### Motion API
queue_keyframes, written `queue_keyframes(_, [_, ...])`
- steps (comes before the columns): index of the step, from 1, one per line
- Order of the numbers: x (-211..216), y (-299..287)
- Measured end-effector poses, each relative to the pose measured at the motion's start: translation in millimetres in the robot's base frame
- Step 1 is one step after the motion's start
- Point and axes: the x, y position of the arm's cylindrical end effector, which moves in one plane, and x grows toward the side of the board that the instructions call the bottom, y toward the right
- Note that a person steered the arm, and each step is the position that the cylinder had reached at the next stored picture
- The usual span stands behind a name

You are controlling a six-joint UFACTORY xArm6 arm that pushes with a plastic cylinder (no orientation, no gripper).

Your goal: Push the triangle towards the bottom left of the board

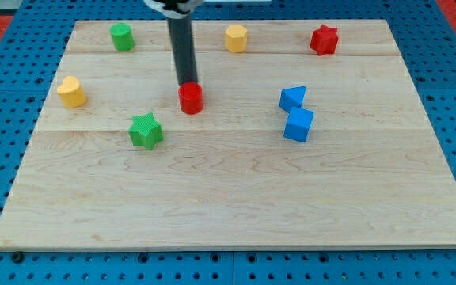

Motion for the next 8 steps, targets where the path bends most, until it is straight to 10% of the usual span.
queue_keyframes(2, [108.0,73.2])
queue_keyframes(5, [-21.2,163.5])
queue_keyframes(8, [144.5,139.7])
